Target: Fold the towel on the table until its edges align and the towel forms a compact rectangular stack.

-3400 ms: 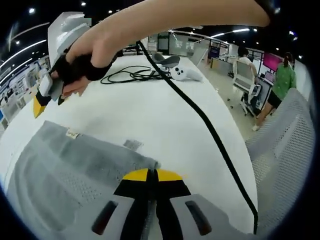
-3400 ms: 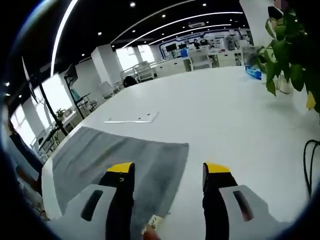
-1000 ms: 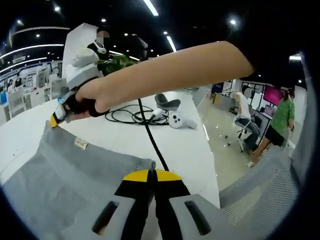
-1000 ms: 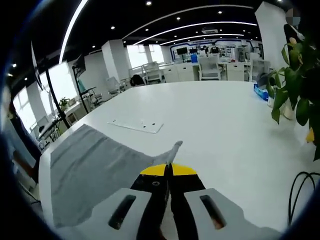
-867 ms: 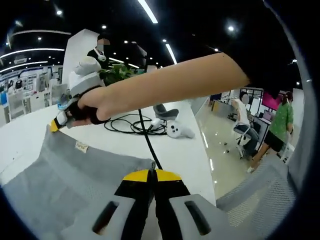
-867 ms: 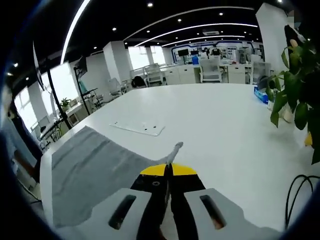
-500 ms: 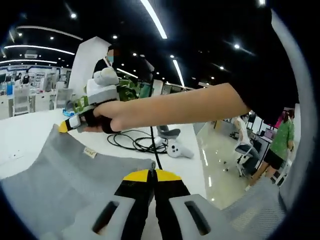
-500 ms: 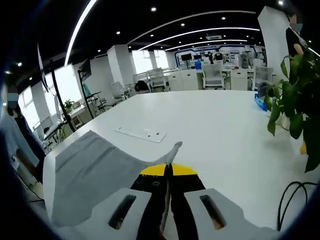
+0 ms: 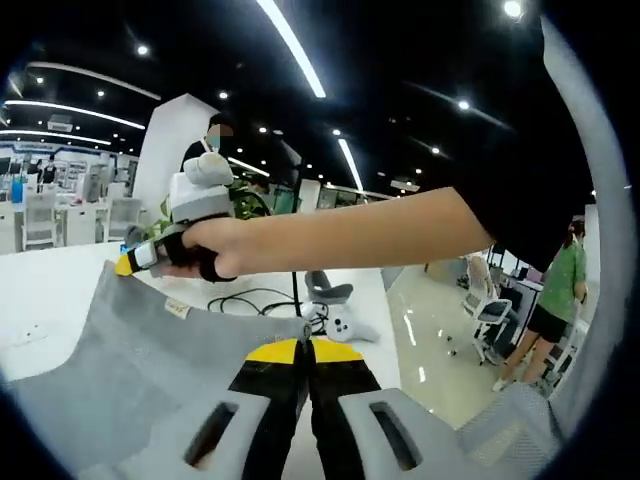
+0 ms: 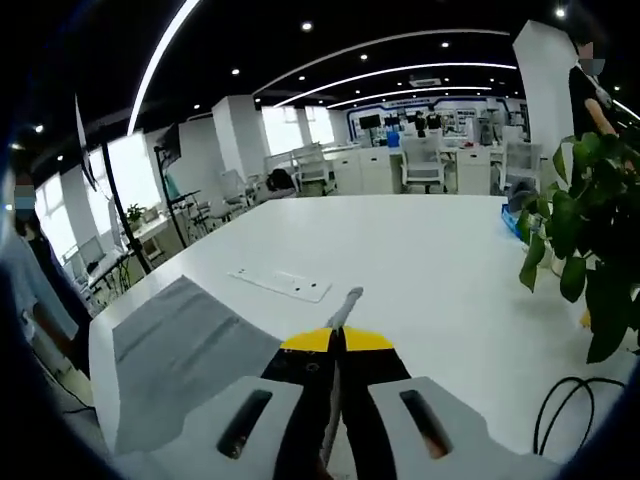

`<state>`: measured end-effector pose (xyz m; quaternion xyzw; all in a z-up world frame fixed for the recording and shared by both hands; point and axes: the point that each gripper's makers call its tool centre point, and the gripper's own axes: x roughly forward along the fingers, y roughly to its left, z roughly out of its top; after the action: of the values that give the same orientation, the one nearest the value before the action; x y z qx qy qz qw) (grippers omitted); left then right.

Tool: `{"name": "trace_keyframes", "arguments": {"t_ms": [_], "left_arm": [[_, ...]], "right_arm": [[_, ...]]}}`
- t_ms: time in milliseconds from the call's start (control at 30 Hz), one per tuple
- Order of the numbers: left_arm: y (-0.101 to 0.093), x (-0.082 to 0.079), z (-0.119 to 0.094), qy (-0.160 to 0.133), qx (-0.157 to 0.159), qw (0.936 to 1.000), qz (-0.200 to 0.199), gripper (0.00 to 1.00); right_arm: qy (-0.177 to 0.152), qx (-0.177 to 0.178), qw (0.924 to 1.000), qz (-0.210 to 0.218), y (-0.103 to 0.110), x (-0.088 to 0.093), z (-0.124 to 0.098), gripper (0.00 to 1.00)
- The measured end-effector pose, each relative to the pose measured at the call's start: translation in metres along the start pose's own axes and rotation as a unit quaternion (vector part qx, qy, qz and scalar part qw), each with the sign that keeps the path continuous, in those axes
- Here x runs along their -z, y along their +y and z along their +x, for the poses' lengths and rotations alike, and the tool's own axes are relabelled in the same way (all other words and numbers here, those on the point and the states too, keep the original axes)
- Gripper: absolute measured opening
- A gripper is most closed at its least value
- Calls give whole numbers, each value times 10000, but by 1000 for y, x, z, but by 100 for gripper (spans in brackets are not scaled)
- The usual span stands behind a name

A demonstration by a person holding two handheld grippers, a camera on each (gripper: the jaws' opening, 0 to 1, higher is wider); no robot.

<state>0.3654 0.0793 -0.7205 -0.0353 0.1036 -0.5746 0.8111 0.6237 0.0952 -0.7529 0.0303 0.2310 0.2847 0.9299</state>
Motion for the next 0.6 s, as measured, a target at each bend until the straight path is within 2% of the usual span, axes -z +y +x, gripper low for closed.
{"name": "trace_keyframes", "arguments": {"t_ms": [267, 600], "left_arm": [[2, -17, -23, -194, -151, 9997, 7, 2], [11, -33, -58, -262, -412, 9987, 120, 2]], "right_arm": [[-30, -13, 10000, 92, 16, -18, -2, 0], [-102, -173, 9997, 145, 53, -49, 0, 0]]}}
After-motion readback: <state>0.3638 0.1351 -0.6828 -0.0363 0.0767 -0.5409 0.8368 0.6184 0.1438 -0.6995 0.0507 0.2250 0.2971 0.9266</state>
